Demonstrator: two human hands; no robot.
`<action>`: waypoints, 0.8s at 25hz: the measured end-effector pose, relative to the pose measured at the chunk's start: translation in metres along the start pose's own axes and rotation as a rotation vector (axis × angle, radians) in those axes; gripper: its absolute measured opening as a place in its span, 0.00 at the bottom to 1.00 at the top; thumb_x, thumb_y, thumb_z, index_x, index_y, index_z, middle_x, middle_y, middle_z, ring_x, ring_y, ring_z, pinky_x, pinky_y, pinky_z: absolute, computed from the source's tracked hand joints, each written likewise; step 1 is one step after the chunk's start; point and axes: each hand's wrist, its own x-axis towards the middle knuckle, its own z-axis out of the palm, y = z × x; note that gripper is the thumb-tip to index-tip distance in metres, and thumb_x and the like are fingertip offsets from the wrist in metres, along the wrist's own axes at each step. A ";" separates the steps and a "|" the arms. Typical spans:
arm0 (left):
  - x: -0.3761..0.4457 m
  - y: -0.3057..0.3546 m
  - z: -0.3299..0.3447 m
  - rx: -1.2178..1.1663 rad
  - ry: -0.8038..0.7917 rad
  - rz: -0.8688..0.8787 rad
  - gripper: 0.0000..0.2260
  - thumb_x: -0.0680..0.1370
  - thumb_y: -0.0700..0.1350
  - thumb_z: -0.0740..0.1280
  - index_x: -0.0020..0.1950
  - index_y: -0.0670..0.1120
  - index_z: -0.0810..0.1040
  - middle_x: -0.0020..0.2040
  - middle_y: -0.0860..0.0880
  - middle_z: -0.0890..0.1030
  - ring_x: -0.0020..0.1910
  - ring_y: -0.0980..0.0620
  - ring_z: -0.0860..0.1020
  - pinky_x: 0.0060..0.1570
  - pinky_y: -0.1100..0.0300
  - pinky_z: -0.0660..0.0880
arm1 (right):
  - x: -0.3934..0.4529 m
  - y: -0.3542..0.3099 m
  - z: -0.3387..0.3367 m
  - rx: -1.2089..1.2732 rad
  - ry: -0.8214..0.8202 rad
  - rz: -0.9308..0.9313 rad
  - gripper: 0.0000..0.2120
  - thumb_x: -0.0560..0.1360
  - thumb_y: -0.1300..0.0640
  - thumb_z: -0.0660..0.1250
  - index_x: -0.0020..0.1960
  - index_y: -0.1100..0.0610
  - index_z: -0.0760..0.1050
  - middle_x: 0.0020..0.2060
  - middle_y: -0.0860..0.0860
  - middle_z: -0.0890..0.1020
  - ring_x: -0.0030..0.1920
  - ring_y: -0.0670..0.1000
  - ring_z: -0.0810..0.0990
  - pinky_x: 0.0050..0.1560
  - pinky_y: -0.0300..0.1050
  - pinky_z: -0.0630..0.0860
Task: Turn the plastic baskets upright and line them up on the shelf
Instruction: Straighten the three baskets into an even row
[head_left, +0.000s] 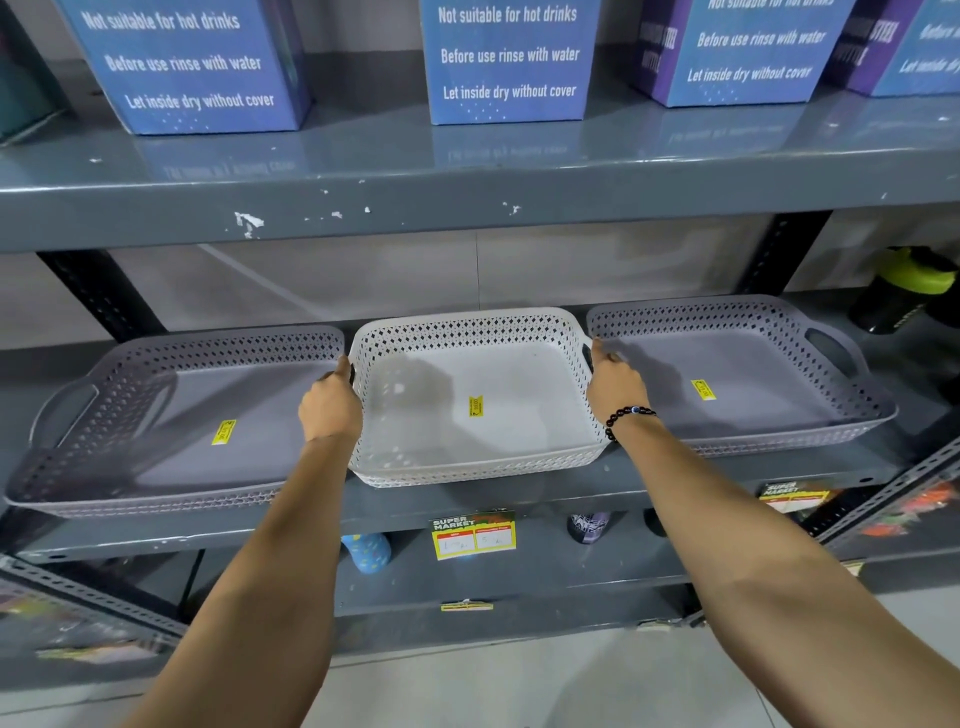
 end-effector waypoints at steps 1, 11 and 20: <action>-0.001 0.000 0.000 -0.004 0.004 -0.004 0.26 0.77 0.30 0.54 0.74 0.45 0.64 0.52 0.34 0.80 0.51 0.35 0.78 0.46 0.47 0.75 | -0.001 0.000 0.000 0.009 0.001 0.002 0.30 0.76 0.71 0.53 0.76 0.62 0.50 0.55 0.65 0.79 0.52 0.62 0.80 0.48 0.52 0.78; -0.009 0.009 -0.006 0.005 -0.025 -0.002 0.25 0.77 0.29 0.54 0.74 0.43 0.64 0.55 0.35 0.79 0.54 0.36 0.78 0.49 0.48 0.75 | -0.007 0.004 0.000 0.019 0.005 0.007 0.30 0.76 0.71 0.53 0.77 0.62 0.50 0.55 0.65 0.79 0.54 0.62 0.80 0.51 0.52 0.78; -0.013 0.014 -0.006 0.019 -0.034 -0.012 0.26 0.77 0.29 0.53 0.75 0.43 0.61 0.56 0.36 0.79 0.54 0.36 0.78 0.50 0.47 0.75 | -0.007 0.005 0.001 0.020 0.008 0.017 0.30 0.77 0.70 0.53 0.77 0.61 0.50 0.55 0.65 0.78 0.54 0.62 0.79 0.51 0.52 0.77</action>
